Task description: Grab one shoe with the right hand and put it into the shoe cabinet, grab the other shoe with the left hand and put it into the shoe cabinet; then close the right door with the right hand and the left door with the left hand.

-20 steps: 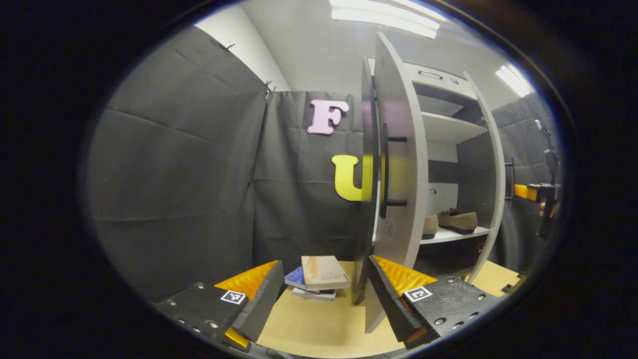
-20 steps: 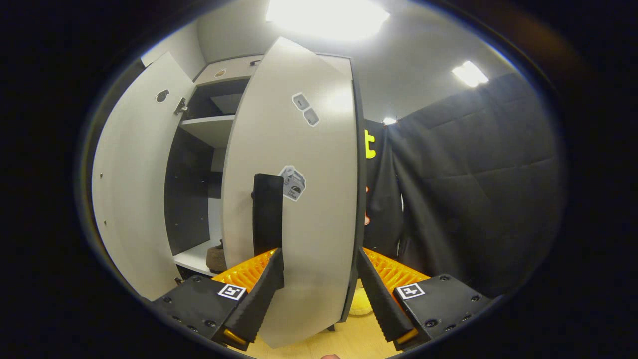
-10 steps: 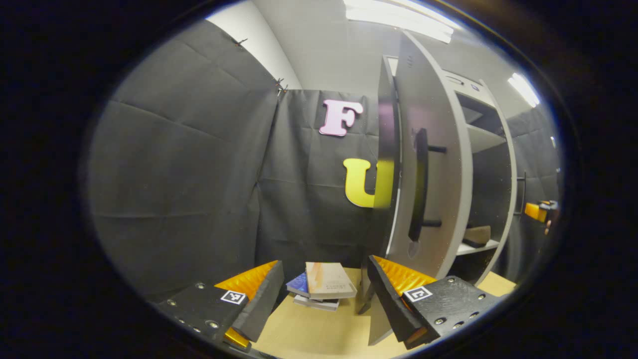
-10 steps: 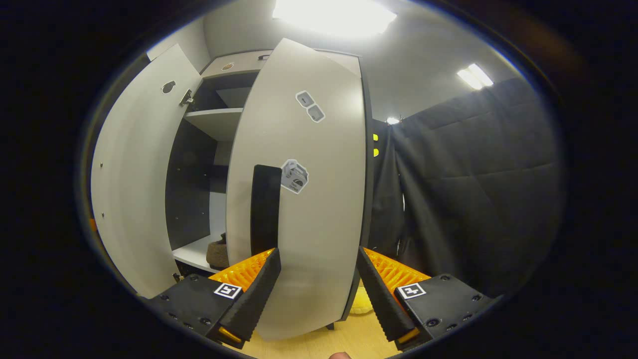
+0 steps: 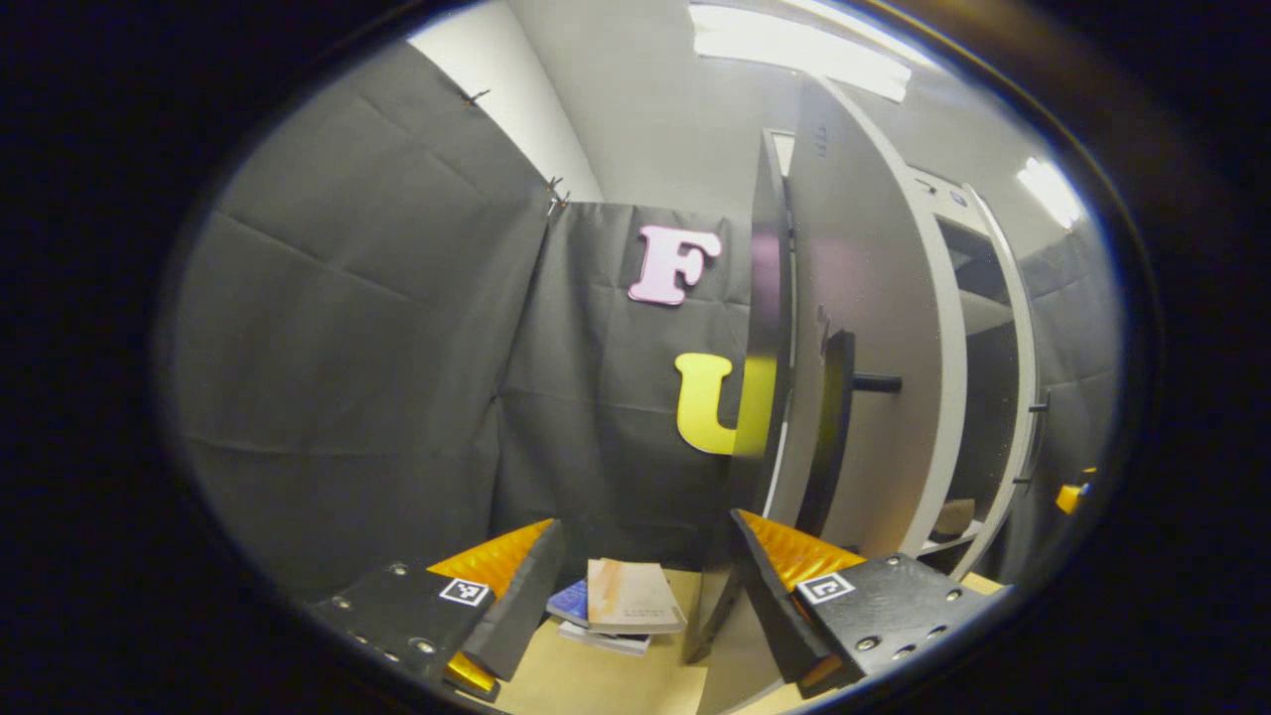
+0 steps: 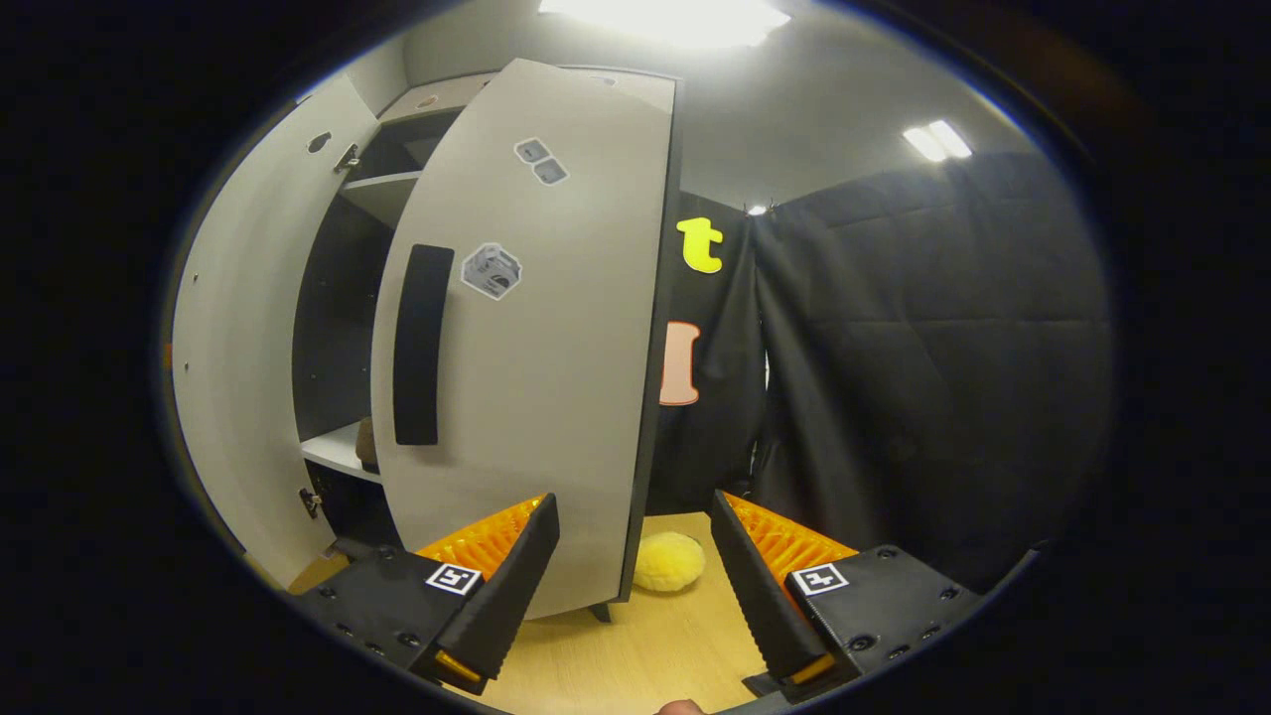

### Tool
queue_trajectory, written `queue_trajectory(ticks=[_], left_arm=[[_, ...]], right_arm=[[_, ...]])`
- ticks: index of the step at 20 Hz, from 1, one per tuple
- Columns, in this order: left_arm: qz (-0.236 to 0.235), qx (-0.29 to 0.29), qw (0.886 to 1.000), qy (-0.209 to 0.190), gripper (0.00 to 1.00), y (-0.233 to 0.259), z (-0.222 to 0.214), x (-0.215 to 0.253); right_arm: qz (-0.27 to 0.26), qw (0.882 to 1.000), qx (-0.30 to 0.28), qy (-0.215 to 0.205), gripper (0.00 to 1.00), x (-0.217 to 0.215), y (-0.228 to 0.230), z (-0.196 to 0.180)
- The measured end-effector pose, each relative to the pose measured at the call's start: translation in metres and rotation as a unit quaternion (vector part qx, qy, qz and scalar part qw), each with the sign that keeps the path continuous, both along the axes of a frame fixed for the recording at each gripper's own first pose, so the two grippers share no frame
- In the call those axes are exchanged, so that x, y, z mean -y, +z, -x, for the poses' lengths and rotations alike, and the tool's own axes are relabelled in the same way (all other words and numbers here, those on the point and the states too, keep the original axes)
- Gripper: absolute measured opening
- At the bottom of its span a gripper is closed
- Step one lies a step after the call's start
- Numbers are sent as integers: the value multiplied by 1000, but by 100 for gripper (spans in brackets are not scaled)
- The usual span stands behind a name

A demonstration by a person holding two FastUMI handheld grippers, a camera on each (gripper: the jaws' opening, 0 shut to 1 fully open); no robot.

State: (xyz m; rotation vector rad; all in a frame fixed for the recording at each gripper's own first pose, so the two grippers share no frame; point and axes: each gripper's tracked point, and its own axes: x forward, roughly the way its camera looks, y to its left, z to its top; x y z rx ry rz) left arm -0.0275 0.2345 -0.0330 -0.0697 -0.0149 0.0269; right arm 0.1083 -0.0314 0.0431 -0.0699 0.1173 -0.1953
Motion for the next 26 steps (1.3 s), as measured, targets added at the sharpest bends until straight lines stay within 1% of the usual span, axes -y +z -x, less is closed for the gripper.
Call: queue_trajectory(ticks=[1, 2, 7, 15, 26], left_arm=[[-11, 3, 1000, 6, 95, 2, 1, 2], [-14, 2, 1000, 10, 100, 2, 2, 5], [-13, -5, 1000, 27, 100, 0, 7, 13], [-31, 0, 999, 4, 100, 5, 15, 64], [-9, 6, 999, -35, 100, 4, 11, 144]], right_arm=[[0, 1000, 0, -1, 98, 6, -1, 1], [-2, 1000, 0, -1, 98, 12, -1, 2], [-10, 1000, 1, 6, 97, 31, -5, -1], [-16, 1000, -2, 20, 97, 53, -12, -9], [-17, 999, -3, 33, 98, 74, -16, -6]])
